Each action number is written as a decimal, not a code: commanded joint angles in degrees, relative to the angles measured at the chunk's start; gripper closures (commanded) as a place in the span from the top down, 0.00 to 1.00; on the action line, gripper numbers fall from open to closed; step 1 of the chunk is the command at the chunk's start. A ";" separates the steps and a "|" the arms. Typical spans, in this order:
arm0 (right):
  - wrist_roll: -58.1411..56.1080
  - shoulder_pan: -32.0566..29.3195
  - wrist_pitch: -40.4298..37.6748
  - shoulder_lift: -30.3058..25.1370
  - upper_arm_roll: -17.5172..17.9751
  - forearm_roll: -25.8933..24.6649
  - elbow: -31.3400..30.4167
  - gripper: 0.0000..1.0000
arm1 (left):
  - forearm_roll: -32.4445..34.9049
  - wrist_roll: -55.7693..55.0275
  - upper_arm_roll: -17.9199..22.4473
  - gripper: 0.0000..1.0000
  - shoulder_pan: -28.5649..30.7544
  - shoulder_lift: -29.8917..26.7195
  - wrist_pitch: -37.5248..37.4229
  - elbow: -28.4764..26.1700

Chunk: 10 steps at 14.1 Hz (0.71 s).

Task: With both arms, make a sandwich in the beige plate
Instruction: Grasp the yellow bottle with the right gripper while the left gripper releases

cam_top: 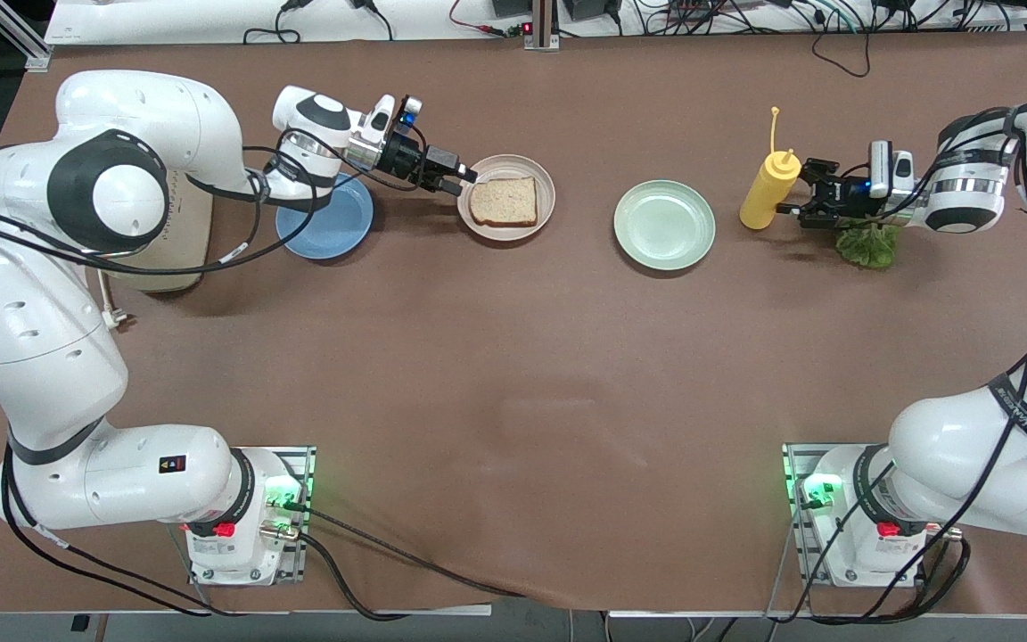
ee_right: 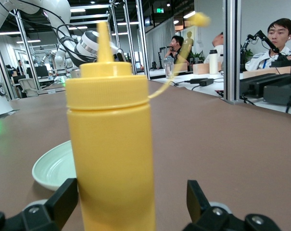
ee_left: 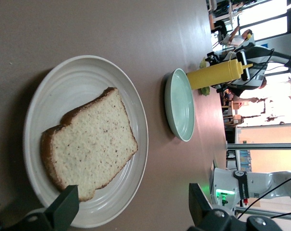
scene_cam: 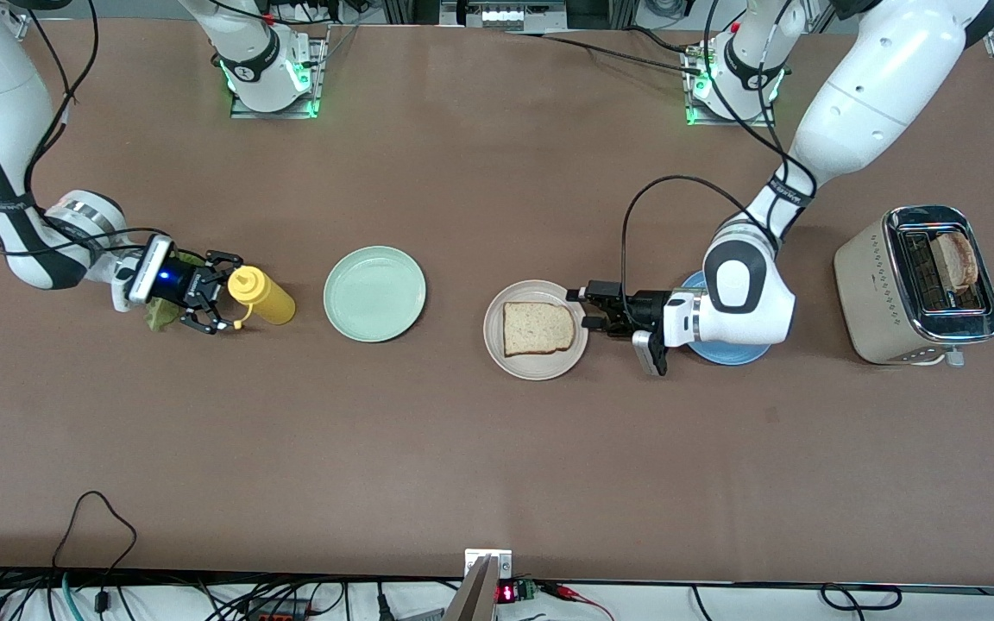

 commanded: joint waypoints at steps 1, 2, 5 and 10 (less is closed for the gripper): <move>-1.39 1.75 -0.54 0.73 -0.02 2.24 0.78 1.00 | 8.78 -9.03 0.60 1.00 -0.68 -4.89 -0.03 -1.09; -1.39 2.11 -0.63 0.73 -0.02 2.68 0.78 1.00 | 12.38 -13.32 0.60 1.00 -0.68 -6.29 -0.20 -1.18; -1.39 3.33 -0.98 1.34 -0.02 2.77 0.78 1.00 | 27.65 -25.54 0.43 1.00 -1.12 -9.81 -2.04 -0.92; -1.31 5.36 -2.56 1.52 -0.02 2.86 0.78 1.00 | 55.88 -41.82 -0.45 1.00 -2.00 -12.90 -15.19 2.06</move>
